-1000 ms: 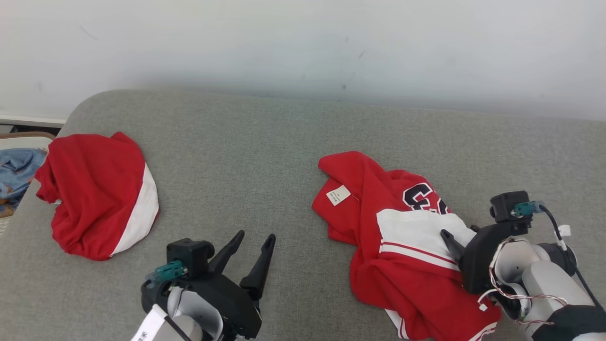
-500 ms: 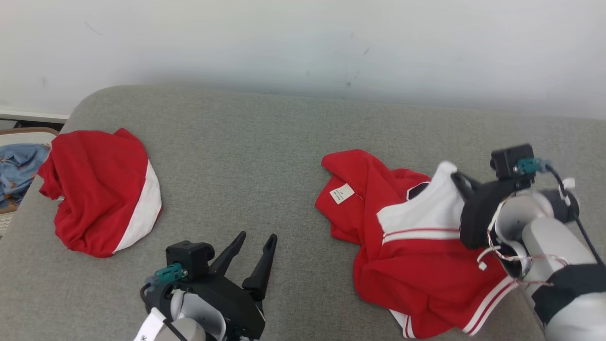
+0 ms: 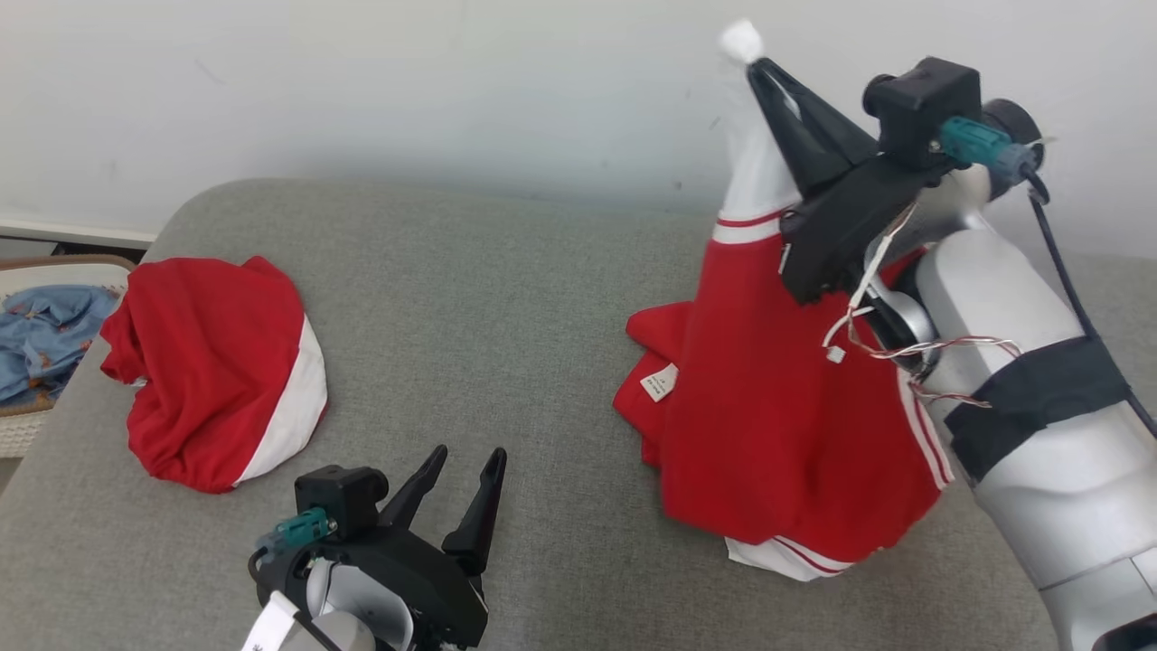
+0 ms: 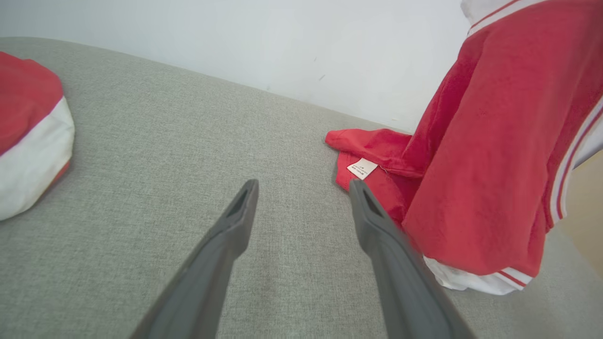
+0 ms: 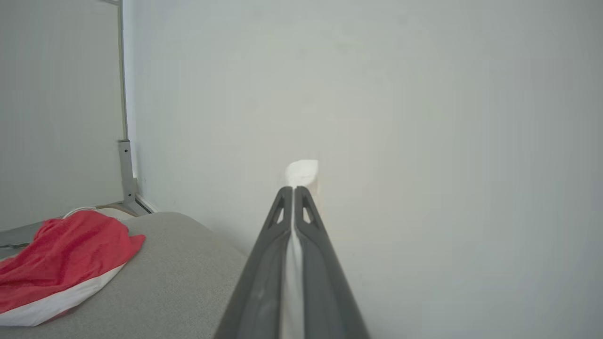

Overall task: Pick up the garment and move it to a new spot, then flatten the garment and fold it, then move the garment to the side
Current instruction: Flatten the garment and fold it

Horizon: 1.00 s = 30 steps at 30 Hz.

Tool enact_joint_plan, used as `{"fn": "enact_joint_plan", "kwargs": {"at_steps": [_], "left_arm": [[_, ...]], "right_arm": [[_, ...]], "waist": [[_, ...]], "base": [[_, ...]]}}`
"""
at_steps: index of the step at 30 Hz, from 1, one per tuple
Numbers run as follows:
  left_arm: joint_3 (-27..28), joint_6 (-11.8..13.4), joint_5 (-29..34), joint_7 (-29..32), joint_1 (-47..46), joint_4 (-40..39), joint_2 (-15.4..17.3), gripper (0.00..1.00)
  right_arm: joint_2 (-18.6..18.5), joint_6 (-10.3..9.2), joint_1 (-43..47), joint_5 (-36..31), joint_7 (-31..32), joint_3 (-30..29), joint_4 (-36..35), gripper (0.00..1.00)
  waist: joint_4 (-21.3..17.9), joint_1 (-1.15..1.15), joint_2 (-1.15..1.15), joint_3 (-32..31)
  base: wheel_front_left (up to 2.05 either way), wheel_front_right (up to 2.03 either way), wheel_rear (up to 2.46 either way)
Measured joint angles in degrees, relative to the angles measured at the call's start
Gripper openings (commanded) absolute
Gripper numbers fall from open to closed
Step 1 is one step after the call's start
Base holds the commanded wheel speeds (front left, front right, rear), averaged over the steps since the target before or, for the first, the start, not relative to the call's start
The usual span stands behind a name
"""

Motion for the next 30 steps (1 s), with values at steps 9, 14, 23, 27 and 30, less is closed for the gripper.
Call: {"fn": "enact_joint_plan", "kwargs": {"at_steps": [9, 14, 23, 27, 30], "left_arm": [[0.99, 0.45, -0.23, -0.54, 2.45, -0.21, 0.89, 1.00], [1.92, 0.51, -0.32, -0.79, 4.15, -0.70, 2.12, 1.00], [2.27, 0.54, -0.32, -0.77, 4.37, -1.74, 2.09, 1.00], [2.14, 0.79, -0.30, -0.62, 4.27, -1.83, 1.75, 1.00], [1.80, 0.94, -0.22, -0.09, 3.93, -1.83, 1.14, 1.00]], "right_arm": [[-2.52, 0.08, 7.06, 0.74, -6.59, 6.49, -4.24, 0.00], [-7.09, 0.08, 13.57, 0.74, -8.23, 5.33, -7.84, 0.00], [-13.84, -3.13, 28.55, 1.77, -9.65, -0.10, -16.34, 0.00], [-15.69, -5.17, 35.38, 4.23, -9.91, -3.27, -18.01, 0.00], [-16.46, -5.73, 40.41, 6.08, -9.71, -4.42, -18.12, 0.00]], "waist": [[-2.55, 0.00, 0.00, -1.24], [-5.00, 0.00, 0.00, -1.60], [-10.54, 0.00, 0.00, -1.51], [-12.66, 0.00, 0.00, -1.23], [-13.90, 0.00, 0.00, -0.99]], "base": [[0.00, 0.00, 0.00], [0.00, 0.00, 0.00], [0.00, 0.00, 0.00], [0.00, 0.00, 0.00], [0.00, 0.00, 0.00]]}}
